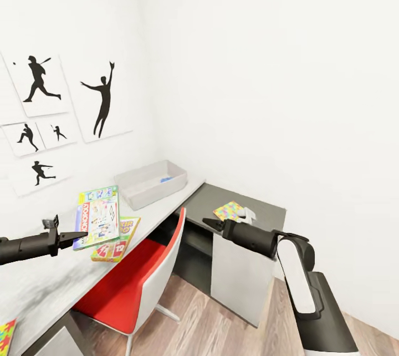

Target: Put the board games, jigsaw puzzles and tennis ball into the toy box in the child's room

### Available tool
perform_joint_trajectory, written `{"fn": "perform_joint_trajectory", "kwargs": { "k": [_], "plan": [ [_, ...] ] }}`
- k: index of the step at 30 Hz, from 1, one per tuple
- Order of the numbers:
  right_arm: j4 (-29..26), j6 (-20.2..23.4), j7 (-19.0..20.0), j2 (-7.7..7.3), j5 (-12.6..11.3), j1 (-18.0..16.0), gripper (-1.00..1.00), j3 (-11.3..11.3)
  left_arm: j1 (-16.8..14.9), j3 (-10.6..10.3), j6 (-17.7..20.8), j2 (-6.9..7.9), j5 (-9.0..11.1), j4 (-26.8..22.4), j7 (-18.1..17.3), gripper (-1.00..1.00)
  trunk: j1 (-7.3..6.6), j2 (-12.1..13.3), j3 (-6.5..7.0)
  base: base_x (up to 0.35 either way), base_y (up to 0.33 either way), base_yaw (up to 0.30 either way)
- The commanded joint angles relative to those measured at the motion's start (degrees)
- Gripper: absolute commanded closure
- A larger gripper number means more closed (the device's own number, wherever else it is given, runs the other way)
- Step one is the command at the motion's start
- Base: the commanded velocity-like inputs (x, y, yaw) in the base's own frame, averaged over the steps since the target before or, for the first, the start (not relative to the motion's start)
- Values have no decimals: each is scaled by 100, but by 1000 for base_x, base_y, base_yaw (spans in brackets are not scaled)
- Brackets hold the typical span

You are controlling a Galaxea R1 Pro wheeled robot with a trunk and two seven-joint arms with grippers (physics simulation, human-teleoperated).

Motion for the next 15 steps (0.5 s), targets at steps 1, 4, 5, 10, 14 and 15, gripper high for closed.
{"fn": "perform_joint_trajectory", "kwargs": {
  "k": [1,4,5,10,14,15],
  "plan": [
    [-1,20,53,2,69,-5,-100,-6,-5,3,57,-1,4,1,-26,100,5,-10,-17,324,-134,238],
    [0,-14,46,1,93,-5,-100,-4,-5,3,57,-2,4,-3,-26,100,5,-10,-34,325,-135,230],
    [3,-25,37,-1,99,-5,-100,-3,-5,3,57,1,4,-4,-26,100,5,-10,-37,325,-135,116],
    [-1,-43,25,-6,106,-5,-100,-4,-5,3,57,-4,4,-2,-26,100,5,-10,-41,324,-135,46],
    [1,-46,20,1,107,-5,-100,-3,-7,3,57,-5,4,-3,-26,100,5,-10,-42,324,-135,208],
    [3,-47,19,2,107,-5,-100,-3,-7,3,57,-5,4,-2,-26,100,5,-10,-42,324,-136,267]
  ]
}}
